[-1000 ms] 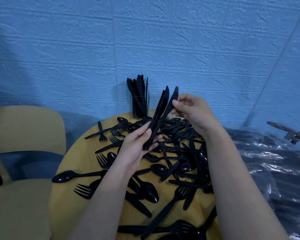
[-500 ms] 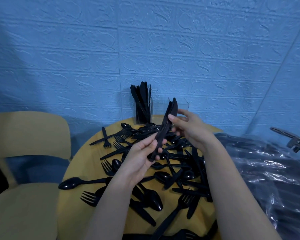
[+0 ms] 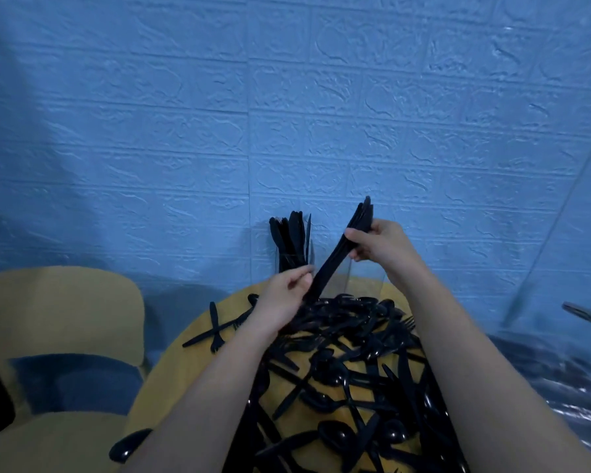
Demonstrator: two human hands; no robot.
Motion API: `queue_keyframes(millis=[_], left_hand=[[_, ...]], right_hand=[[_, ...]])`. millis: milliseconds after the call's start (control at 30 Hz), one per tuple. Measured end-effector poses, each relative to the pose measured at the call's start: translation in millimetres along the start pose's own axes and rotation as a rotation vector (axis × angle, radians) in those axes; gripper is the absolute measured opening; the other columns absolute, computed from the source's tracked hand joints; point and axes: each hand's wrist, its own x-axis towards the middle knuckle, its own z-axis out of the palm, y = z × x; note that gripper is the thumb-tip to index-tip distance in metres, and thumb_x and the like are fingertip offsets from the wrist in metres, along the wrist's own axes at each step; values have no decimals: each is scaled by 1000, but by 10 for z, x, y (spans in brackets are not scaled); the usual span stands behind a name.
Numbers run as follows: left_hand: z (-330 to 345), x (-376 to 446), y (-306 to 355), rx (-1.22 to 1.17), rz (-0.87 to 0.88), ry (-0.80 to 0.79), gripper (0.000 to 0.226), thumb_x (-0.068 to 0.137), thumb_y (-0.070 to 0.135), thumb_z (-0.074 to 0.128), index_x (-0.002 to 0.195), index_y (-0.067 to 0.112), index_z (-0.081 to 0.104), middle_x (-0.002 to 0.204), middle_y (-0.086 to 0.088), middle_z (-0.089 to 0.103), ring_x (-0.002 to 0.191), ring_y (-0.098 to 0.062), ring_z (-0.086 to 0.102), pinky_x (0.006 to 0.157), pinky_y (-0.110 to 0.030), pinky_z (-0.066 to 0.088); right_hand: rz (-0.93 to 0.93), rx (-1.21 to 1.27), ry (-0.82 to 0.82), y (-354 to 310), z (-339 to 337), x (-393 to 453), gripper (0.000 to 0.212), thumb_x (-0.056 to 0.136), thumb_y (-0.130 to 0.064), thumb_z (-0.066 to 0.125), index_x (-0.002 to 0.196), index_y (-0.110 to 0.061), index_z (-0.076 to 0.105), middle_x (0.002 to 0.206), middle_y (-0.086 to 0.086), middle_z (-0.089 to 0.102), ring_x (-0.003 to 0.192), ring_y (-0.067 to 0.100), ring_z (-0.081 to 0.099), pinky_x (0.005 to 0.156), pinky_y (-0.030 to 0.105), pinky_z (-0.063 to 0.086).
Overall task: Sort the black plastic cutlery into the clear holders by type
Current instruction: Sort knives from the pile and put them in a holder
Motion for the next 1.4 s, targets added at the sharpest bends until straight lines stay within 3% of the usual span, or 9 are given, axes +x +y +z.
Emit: queue_keyframes(millis=[133,300,500,633,700,867,1033,1300,1400], left_hand=[[-211,495,-138,507,131,184,42,96,-4,38,129,13,58,129,-8,58,119,-21,52,88,-13,32],[-312,878,-303,816,183,148,57,92,-10,38,145,12,35,141,-6,39,128,-21,39,102,-26,36],[-300,860,-403,812,184,104,50,94,-4,39,141,10,40,141,-3,37,122,-22,45,96,-28,38],[-293,812,-446,760,180,77,51,95,-1,39,144,10,35,147,-3,33,128,-20,40,103,-24,31],[-286,762,-451,720,187,90,50,95,0,40,144,11,36,149,-3,32,132,-19,37,106,-24,28],[-198,581,-407,675,249,138,31,95,8,50,124,14,58,129,-2,49,120,-18,46,94,-22,34],[209,273,-232,661,276,-244,17,91,15,61,103,20,72,103,5,66,95,-9,59,80,-16,40],[732,92,-186,988,65,-486,46,86,26,68,129,17,54,125,-2,55,111,-21,55,93,-33,49],[773,80,-151,1066,39,-480,30,89,22,63,119,15,60,119,-5,58,104,-23,58,87,-33,51]], right_hand=[[-122,-49,117,-112,48,438,12,90,-8,62,79,-12,57,73,7,63,44,4,56,52,20,49],[-277,-115,230,-159,283,939,5,90,-12,61,88,-13,56,77,1,62,46,2,57,52,17,48],[-223,-472,16,226,649,1141,21,89,-17,63,106,-5,58,97,10,66,51,1,58,50,13,43],[-119,-763,-198,416,650,1074,48,85,-30,69,124,-5,55,121,12,61,108,22,57,77,21,36],[-86,-774,-243,411,557,1008,62,82,-36,72,131,-5,51,129,10,57,118,22,52,86,21,36],[-102,-846,-274,275,78,679,55,81,-33,73,128,-12,54,120,0,60,91,9,52,74,12,31],[-76,-1081,-375,390,-468,240,12,83,-7,67,95,-9,71,98,5,71,64,-3,50,58,3,34],[77,-1376,-499,760,-708,-229,38,84,-23,70,120,-20,60,122,0,60,114,20,54,91,29,40],[53,-1443,-521,828,-710,-313,49,86,-26,67,132,-22,50,131,-1,53,122,20,47,101,34,31]])
